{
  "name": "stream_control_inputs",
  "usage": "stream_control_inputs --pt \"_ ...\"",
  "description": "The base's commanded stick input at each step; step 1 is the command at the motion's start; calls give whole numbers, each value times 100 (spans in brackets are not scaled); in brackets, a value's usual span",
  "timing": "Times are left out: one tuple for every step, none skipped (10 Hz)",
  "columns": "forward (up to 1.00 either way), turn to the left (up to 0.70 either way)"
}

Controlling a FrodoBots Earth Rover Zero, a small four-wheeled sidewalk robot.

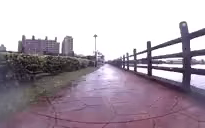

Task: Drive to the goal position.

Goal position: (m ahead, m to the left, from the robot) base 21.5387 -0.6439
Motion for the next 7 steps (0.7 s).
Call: stream_control_inputs --pt "100 -1" --pt "100 -1" --pt "100 -1" --pt "100 -1" --pt "100 -1" --pt "100 -1" --pt "100 -1"
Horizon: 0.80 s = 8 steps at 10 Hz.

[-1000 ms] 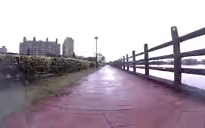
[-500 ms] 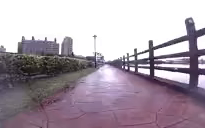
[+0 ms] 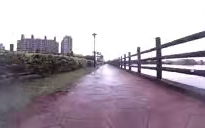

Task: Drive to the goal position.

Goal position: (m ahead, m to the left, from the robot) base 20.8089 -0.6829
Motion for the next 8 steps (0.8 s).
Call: stream_control_inputs --pt "100 -1" --pt "100 -1" --pt "100 -1" --pt "100 -1" --pt "100 -1" --pt "100 -1" --pt "100 -1" --pt "100 -1"
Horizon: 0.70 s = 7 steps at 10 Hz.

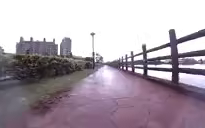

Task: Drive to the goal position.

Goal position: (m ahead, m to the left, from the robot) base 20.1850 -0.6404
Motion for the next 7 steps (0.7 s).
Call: stream_control_inputs --pt "100 -1" --pt "100 -1" --pt "100 -1" --pt "100 -1" --pt "100 -1" --pt "100 -1" --pt "100 -1"
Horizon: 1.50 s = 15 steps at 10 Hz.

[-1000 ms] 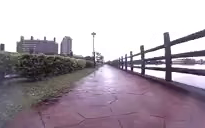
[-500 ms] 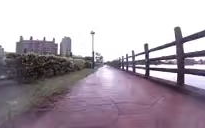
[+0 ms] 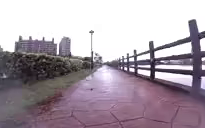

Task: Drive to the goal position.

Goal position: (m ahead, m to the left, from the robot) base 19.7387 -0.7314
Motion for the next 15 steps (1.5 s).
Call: stream_control_inputs --pt "100 -1" --pt "100 -1" --pt "100 -1" --pt "100 -1" --pt "100 -1" --pt "100 -1" --pt "100 -1" --pt "100 -1" --pt "100 -1" --pt "100 -1" --pt "100 -1" --pt "100 -1" --pt "100 -1" --pt "100 -1" --pt "100 -1"
